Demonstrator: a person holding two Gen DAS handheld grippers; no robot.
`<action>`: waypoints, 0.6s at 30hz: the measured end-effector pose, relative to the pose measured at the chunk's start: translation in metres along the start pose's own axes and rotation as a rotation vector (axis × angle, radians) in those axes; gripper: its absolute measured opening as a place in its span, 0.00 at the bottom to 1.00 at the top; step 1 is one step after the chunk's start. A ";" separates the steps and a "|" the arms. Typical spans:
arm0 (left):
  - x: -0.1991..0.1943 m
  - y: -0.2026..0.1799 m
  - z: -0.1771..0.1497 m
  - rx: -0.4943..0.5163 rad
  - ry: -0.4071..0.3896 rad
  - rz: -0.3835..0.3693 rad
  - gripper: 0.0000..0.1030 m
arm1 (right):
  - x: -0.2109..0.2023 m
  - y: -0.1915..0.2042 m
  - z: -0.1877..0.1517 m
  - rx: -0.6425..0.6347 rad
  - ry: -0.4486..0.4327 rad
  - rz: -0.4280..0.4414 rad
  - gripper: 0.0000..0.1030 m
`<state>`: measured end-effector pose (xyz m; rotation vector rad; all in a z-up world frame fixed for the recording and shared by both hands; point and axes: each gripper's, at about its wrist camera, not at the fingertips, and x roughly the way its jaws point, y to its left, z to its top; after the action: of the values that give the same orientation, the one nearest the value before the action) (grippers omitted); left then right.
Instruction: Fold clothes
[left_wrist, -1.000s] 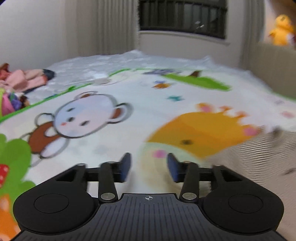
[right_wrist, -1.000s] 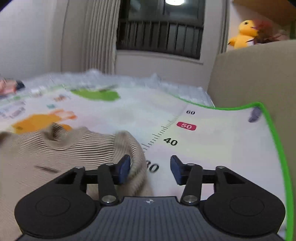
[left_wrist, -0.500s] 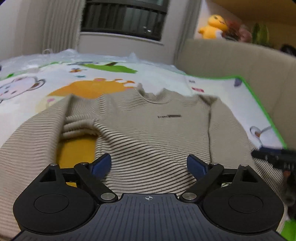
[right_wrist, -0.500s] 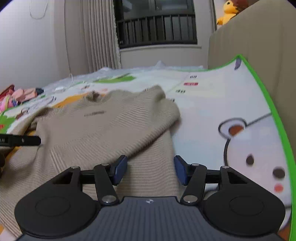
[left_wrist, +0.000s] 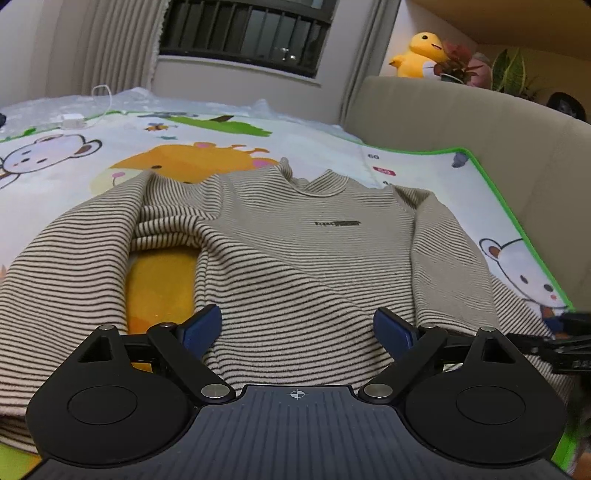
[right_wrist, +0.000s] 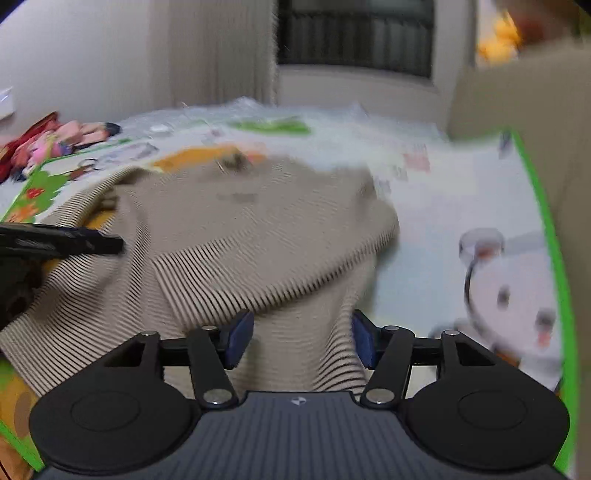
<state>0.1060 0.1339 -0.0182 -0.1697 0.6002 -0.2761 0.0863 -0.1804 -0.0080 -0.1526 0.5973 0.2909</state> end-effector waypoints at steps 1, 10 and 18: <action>0.000 0.000 -0.001 0.004 0.000 0.000 0.91 | -0.005 0.007 0.004 -0.042 -0.026 0.005 0.60; 0.000 0.000 -0.006 0.010 -0.014 -0.001 0.92 | 0.036 0.076 0.000 -0.370 0.013 0.121 0.48; -0.003 0.014 -0.007 -0.068 -0.040 -0.076 0.95 | 0.040 -0.061 0.080 0.158 -0.059 -0.091 0.10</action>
<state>0.1023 0.1477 -0.0252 -0.2637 0.5642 -0.3250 0.1793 -0.2114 0.0375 -0.0185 0.5513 0.1589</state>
